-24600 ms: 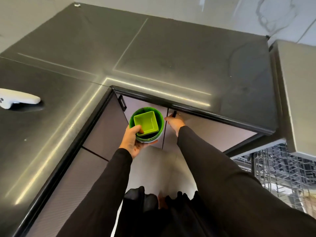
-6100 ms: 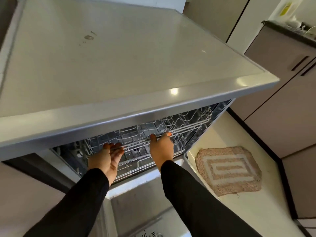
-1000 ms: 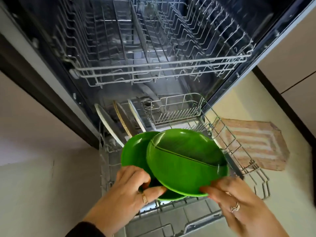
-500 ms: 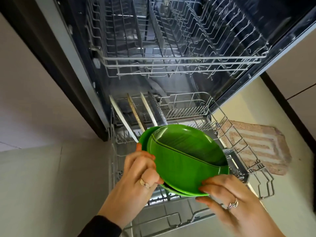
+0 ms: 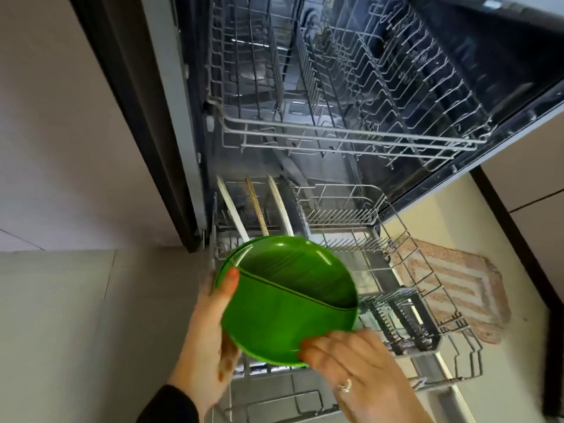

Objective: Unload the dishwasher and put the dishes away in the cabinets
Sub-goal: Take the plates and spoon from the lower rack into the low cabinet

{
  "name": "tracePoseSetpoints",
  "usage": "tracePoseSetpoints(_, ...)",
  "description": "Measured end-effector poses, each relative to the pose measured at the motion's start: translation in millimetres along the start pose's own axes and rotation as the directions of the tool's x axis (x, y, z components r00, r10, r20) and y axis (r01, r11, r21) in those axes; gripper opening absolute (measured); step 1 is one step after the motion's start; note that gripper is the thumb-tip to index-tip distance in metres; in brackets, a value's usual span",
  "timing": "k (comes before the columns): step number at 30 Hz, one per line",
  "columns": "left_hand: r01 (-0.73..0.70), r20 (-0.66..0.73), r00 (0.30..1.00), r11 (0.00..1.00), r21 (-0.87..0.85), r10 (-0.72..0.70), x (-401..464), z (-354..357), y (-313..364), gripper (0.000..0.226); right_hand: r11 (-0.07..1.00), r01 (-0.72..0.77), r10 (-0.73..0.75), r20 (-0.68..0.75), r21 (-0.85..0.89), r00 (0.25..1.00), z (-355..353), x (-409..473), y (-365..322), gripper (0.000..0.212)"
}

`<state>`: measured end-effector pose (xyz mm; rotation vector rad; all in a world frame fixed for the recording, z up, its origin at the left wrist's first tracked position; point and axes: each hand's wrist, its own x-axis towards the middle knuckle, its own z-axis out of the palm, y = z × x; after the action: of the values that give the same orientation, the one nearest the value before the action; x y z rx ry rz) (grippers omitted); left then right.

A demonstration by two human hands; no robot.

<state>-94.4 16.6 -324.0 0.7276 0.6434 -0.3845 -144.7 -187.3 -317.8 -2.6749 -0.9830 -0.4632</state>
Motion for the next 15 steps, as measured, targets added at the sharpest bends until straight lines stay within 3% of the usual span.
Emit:
tracePoseSetpoints(2,0.071,-0.089,0.994,0.991,0.113,-0.061,4,-16,0,0.058,0.997,0.073,-0.077,0.097,0.039,0.992,9,7,2,0.016)
tracePoseSetpoints(5,0.104,-0.211,0.974,0.989,0.104,-0.080,11,-32,0,0.026,0.974,0.036,-0.096,0.261,0.225,0.960,10,25,12,0.022)
tracePoseSetpoints(7,0.062,-0.228,0.973,0.994,0.089,-0.041,12,-41,2,0.025,0.846,-0.283,0.200,0.223,0.452,0.954,3,45,21,0.030)
tracePoseSetpoints(8,0.045,-0.224,0.974,0.996,0.080,-0.026,12,-47,3,0.027,0.695,-0.457,0.430,0.189,0.555,0.883,4,58,28,0.026)
tracePoseSetpoints(9,0.026,-0.225,0.974,0.998,0.060,-0.012,14,-54,2,0.028,0.540,-0.581,0.633,0.161,0.609,0.757,11,66,40,0.020)
tracePoseSetpoints(10,0.009,-0.232,0.973,0.999,0.039,0.000,15,-59,2,0.029,0.437,-0.681,0.765,0.155,0.588,0.625,24,75,55,0.020)
tracePoseSetpoints(11,-0.008,-0.232,0.973,1.000,0.014,0.011,16,-63,1,0.029,0.385,-0.761,0.822,0.180,0.521,0.540,38,83,70,0.026)
tracePoseSetpoints(13,-0.032,-0.230,0.973,0.999,-0.027,0.025,17,-69,1,0.030,0.384,-0.855,0.824,0.289,0.348,0.488,68,95,93,0.047)
tracePoseSetpoints(15,-0.040,-0.225,0.974,0.997,-0.068,0.024,18,-71,0,0.035,0.428,-0.874,0.802,0.350,0.230,0.484,98,100,104,0.048)
